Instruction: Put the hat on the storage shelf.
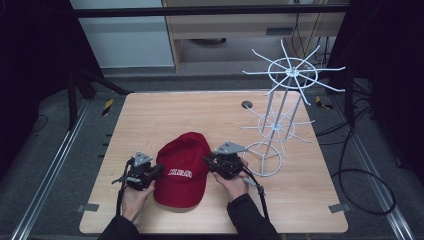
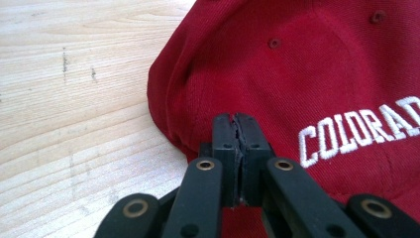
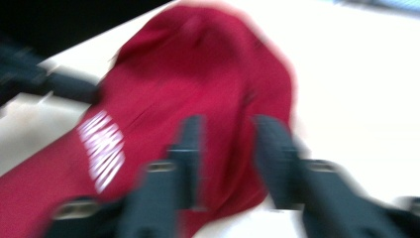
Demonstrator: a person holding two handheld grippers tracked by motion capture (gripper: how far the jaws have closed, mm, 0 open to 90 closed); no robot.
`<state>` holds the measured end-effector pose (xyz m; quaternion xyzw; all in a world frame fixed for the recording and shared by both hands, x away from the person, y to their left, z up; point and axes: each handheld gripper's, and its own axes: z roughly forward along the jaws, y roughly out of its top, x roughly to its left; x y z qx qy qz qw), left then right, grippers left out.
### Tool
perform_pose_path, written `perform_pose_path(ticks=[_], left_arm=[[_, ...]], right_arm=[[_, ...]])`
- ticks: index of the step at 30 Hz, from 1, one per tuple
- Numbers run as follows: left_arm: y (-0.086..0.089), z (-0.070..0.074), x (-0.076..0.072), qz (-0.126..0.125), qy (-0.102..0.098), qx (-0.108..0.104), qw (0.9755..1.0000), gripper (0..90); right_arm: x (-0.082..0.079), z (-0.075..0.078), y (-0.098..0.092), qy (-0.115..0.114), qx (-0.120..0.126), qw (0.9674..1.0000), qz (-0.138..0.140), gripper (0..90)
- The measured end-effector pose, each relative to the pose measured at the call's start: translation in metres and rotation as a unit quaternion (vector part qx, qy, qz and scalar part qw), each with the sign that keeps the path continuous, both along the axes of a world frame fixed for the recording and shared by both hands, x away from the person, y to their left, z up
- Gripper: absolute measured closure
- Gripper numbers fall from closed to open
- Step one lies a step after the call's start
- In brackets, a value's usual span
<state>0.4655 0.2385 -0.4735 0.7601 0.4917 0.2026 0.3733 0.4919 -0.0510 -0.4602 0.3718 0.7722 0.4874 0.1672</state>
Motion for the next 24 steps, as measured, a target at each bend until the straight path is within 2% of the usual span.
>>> perform_pose_path(ticks=[1,3,6,7,8,10,11,12,14,15,17,19,20,21,22,24], left_arm=[[0.0,0.0,0.0,-0.001,0.0,0.002,1.0,88.0],[0.0,-0.001,0.001,-0.002,0.002,-0.001,1.0,88.5],[0.0,-0.002,0.001,-0.004,0.002,0.0,1.0,88.7],[0.0,-0.002,0.0,-0.005,0.001,0.0,1.0,88.8],[0.0,-0.003,0.0,-0.005,0.001,0.0,1.0,88.8],[0.0,-0.003,0.002,-0.006,0.0,0.005,1.0,89.3],[0.0,-0.004,0.003,-0.008,0.001,0.007,0.9999,89.4],[-0.001,-0.005,0.004,-0.008,0.001,0.009,0.9999,89.5],[-0.002,-0.005,0.007,-0.009,0.0,0.014,0.9999,89.6],[-0.002,-0.005,0.009,-0.008,0.001,0.018,0.9998,89.7],[-0.003,-0.004,0.016,-0.008,0.001,0.02,0.9998,89.7],[-0.005,-0.004,0.024,-0.012,0.002,0.018,0.9998,89.7],[-0.006,-0.005,0.026,-0.014,0.001,0.014,0.9998,89.7],[-0.008,-0.005,0.032,-0.028,0.003,0.019,0.9994,89.7],[-0.008,-0.005,0.032,-0.028,0.003,0.019,0.9994,89.8],[-0.013,-0.003,0.037,-0.04,0.003,0.023,0.9989,89.8]], right_arm=[[0.008,0.003,0.002,-0.015,0.01,0.9997,-0.015,50.7],[0.017,0.003,0.007,-0.008,0.025,0.9995,-0.02,43.4],[0.026,-0.001,0.013,-0.003,0.014,0.9996,-0.022,43.1],[0.029,-0.003,0.016,0.002,0.01,0.9997,-0.022,49.1],[0.032,-0.005,0.017,0.016,0.008,0.9997,-0.015,64.8],[0.03,-0.006,0.017,0.025,0.002,0.9997,-0.004,84.4],[0.028,-0.006,0.017,0.022,-0.008,0.9997,0.001,86.5],[0.025,-0.005,0.017,0.017,-0.018,0.9997,0.007,87.2],[0.017,-0.002,0.014,0.019,-0.023,0.9994,0.018,87.5],[0.007,-0.001,0.01,0.023,-0.016,0.9992,0.029,87.3],[0.0,-0.001,0.008,0.026,-0.013,0.999,0.034,87.1],[-0.023,-0.003,0.006,0.032,-0.009,0.9977,0.059,86.4],[-0.023,-0.003,0.006,0.032,-0.009,0.9977,0.059,86.4],[-0.036,-0.005,0.007,0.035,-0.002,0.997,0.069,86.2],[-0.036,-0.005,0.007,0.035,-0.002,0.997,0.069,86.2],[-0.049,-0.008,0.01,0.031,0.001,0.9972,0.068,86.1]])
